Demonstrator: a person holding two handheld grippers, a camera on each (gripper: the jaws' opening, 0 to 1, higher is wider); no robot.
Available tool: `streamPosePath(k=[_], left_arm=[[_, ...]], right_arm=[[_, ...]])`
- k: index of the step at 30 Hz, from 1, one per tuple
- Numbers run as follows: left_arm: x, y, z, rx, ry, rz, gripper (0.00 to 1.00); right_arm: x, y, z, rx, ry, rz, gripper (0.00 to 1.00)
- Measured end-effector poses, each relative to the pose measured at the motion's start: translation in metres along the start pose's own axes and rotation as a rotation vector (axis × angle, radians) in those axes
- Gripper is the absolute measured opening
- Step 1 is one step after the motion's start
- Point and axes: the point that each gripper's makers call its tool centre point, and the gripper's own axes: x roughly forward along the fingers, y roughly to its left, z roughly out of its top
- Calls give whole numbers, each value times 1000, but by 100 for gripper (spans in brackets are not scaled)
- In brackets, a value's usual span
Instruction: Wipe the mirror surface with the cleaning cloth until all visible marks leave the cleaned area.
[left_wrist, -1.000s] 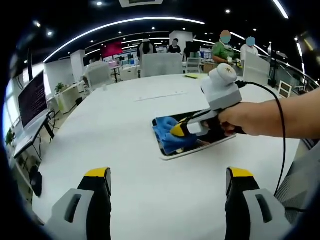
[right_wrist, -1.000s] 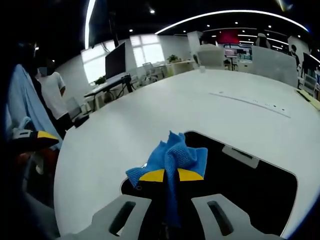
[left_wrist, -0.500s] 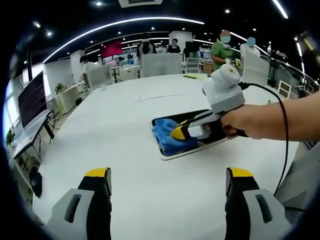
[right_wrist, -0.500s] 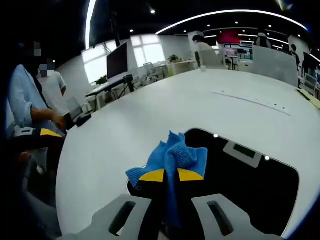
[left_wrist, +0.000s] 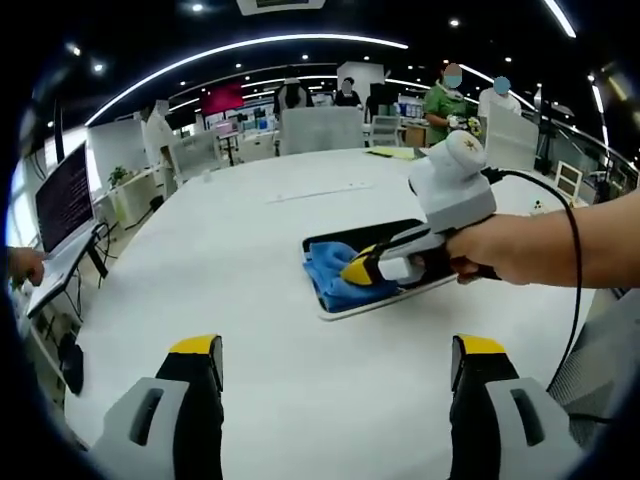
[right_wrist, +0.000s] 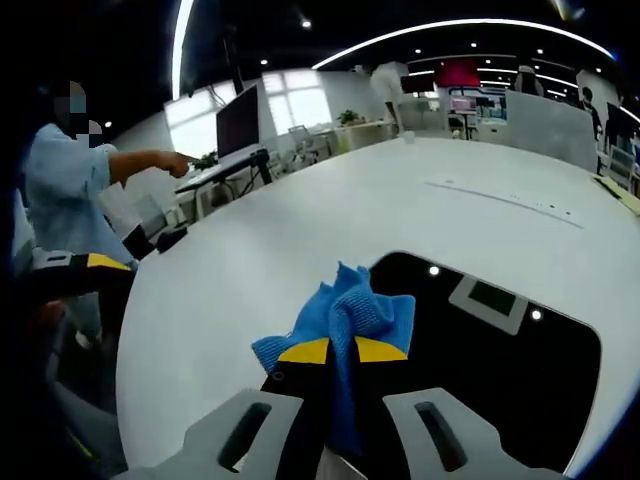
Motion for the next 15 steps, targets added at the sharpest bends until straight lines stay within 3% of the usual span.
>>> streamPosePath(k=[15], left_arm=[[0, 0, 1, -4, -1, -2, 95]], right_arm=[[-3, 2, 0, -9, -1, 15, 7]])
